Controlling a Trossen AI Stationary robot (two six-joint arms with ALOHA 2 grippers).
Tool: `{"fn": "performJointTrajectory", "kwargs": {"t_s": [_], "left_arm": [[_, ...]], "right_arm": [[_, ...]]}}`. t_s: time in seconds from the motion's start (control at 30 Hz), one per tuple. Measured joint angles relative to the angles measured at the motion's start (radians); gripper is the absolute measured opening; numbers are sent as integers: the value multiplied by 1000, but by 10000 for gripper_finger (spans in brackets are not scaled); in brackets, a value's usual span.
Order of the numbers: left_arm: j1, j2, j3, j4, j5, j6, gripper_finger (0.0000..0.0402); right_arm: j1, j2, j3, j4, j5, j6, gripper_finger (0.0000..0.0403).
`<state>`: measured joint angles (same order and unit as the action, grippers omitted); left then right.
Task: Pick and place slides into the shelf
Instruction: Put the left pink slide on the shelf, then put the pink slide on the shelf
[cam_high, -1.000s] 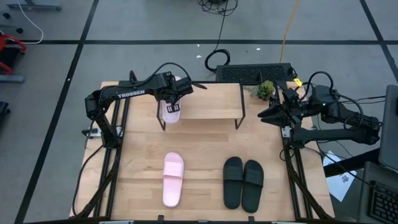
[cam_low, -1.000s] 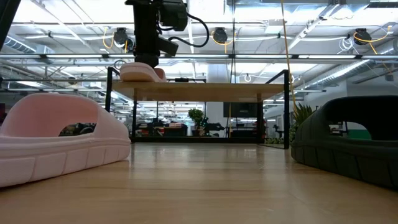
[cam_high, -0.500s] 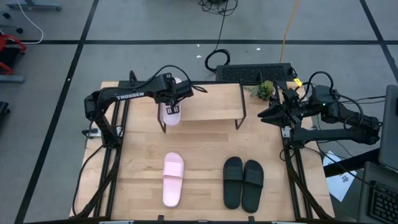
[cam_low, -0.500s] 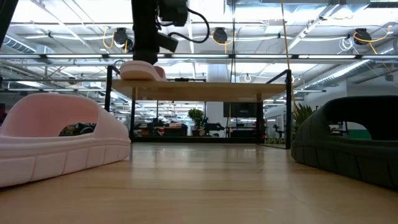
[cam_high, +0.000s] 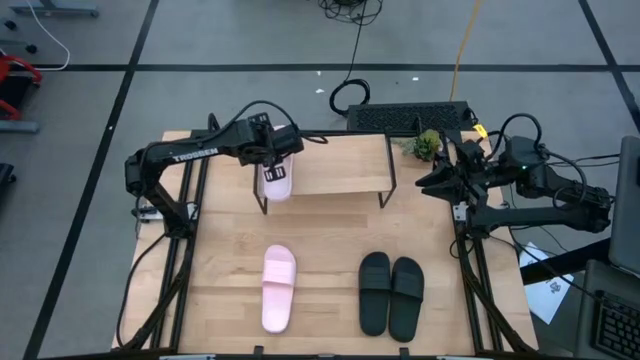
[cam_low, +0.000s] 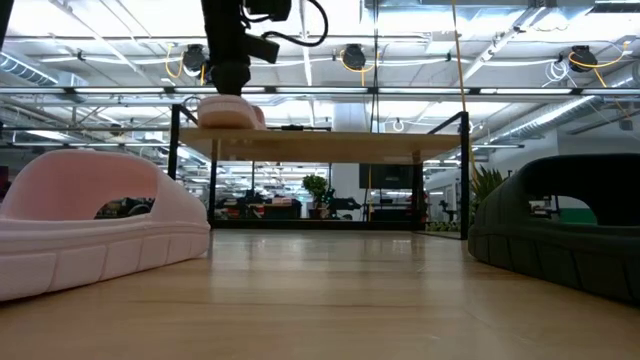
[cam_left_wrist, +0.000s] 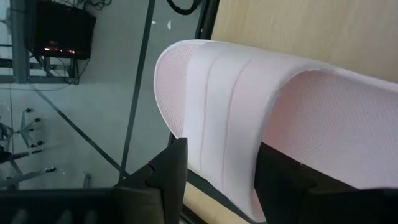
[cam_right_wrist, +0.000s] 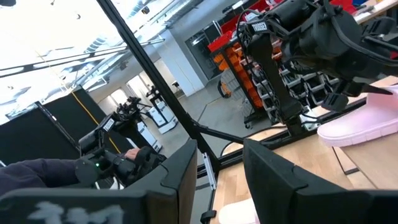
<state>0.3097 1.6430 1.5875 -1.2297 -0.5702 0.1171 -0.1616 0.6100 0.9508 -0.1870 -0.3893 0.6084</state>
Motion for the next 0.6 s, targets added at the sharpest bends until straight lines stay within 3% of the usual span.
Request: {"fn": "performJointTrajectory", "kwargs": {"t_s": [0.6], "left_arm": [[-107, -22, 14, -11, 1, -41, 168]], "right_arm": [[0, 7, 0, -1, 0, 0, 121]]}}
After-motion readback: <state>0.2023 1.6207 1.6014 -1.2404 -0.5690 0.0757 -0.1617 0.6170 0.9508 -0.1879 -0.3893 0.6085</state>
